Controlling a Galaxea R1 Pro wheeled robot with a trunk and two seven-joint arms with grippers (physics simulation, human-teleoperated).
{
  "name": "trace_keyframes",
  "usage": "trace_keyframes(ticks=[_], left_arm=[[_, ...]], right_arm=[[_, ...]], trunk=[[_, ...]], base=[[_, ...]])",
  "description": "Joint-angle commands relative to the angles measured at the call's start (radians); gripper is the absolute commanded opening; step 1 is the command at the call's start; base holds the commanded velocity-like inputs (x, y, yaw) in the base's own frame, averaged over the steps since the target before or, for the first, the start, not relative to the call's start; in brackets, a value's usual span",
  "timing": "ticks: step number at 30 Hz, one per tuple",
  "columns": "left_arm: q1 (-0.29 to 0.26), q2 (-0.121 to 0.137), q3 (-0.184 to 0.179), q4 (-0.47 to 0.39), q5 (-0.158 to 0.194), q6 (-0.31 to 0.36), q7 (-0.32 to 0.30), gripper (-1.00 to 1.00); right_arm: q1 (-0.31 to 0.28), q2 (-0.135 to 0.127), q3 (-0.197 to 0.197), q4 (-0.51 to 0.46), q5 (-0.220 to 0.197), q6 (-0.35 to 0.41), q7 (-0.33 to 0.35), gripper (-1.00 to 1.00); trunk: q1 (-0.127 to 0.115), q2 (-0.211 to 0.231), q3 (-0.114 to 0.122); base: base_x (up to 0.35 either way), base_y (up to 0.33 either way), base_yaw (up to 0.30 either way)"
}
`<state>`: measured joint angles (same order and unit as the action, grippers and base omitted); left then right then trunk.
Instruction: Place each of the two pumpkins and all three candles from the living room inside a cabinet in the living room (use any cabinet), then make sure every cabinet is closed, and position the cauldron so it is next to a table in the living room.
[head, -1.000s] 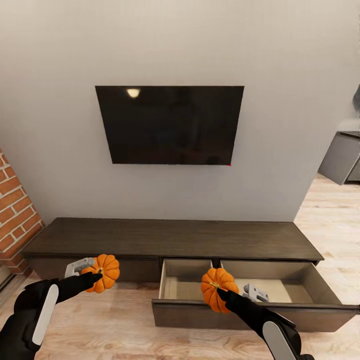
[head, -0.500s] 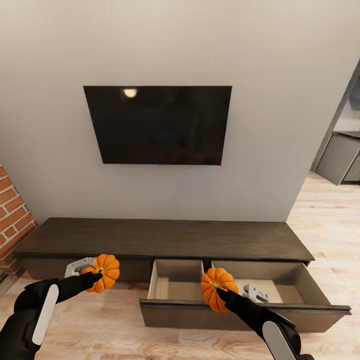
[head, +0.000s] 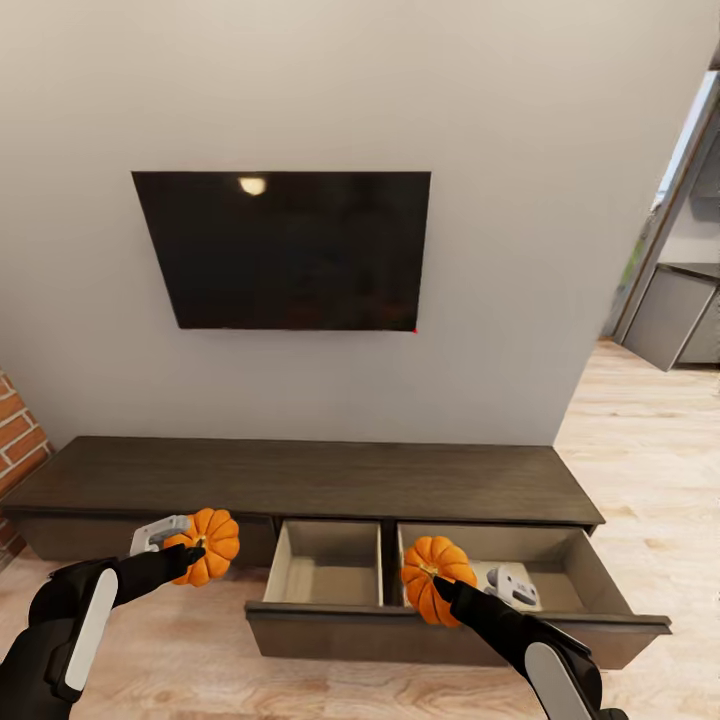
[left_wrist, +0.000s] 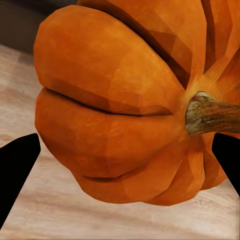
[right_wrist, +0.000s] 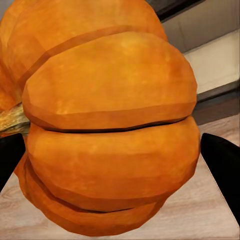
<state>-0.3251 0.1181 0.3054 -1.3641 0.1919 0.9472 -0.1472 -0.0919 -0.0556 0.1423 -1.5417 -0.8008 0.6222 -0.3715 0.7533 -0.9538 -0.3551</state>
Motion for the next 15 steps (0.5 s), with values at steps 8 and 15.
trace_keyframes(ticks=[8, 15], left_arm=[[0.0, -0.001, 0.0, 0.0, 0.001, -0.005, 0.002, -1.0], [0.0, -0.002, 0.0, 0.0, 0.0, -0.066, 0.005, -1.0]], right_arm=[[0.0, 0.001, 0.0, 0.0, 0.0, -0.002, 0.0, -1.0], [0.0, 0.002, 0.0, -0.001, 0.0, -0.001, 0.0, -1.0]], trunk=[[0.0, 0.0, 0.0], [0.0, 0.0, 0.0]], base=[[0.23, -0.192, -0.014], [0.264, -0.207, -0.06]])
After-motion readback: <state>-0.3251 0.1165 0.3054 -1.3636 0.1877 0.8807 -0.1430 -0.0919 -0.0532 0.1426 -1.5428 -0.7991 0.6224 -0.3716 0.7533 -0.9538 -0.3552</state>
